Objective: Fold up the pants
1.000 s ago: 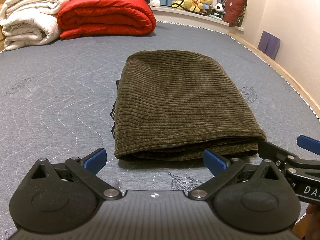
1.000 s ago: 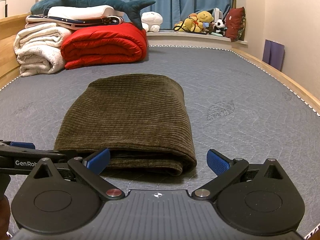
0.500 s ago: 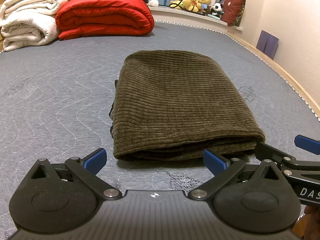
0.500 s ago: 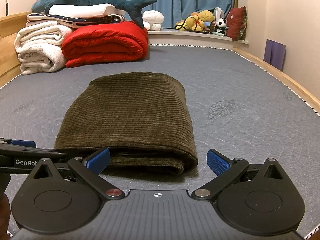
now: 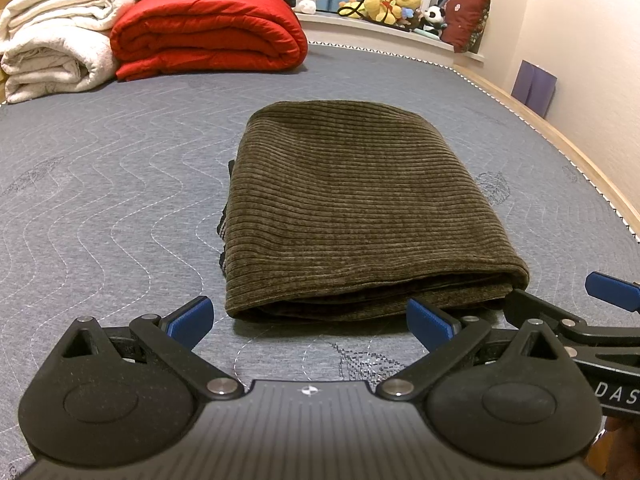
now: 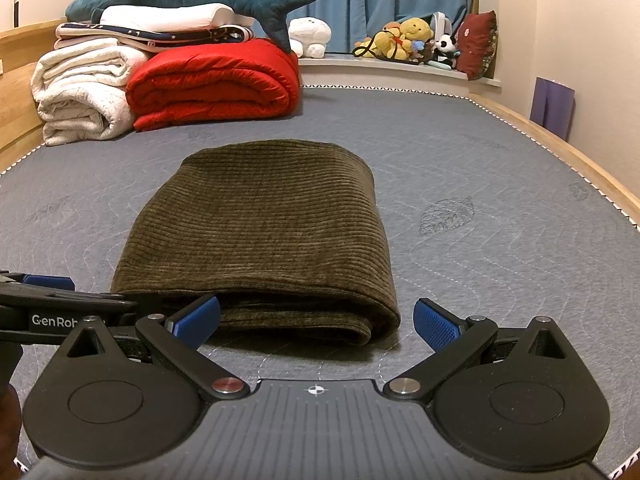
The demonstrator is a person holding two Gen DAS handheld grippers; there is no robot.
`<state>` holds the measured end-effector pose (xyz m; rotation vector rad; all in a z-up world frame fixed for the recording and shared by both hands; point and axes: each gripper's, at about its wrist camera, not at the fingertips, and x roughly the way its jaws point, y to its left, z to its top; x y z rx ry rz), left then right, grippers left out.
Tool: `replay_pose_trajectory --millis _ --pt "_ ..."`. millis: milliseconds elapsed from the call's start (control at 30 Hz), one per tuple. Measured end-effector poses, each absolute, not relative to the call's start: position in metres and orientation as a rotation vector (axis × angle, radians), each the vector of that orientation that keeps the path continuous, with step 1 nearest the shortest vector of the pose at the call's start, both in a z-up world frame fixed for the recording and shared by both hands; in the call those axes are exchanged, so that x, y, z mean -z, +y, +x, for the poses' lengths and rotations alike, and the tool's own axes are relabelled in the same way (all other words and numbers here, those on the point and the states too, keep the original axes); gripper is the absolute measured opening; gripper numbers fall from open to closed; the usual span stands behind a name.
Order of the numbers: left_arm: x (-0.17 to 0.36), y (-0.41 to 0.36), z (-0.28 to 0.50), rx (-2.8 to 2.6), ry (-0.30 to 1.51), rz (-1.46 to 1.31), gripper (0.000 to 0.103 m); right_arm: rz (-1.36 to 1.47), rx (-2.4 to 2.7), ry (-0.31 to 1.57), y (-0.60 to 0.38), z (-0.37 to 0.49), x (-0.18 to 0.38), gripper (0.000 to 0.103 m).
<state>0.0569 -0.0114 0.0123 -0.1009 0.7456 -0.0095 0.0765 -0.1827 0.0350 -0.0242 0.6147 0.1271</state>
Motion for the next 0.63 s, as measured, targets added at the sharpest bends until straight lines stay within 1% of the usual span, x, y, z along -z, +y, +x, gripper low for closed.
replay_pose_trajectory --millis 633 --pt "-0.0101 -0.0061 0.0598 0.026 0.748 -0.097 0.103 -0.023 -0.138 0.618 -0.1888 0.0785 -0.0331 0.102"
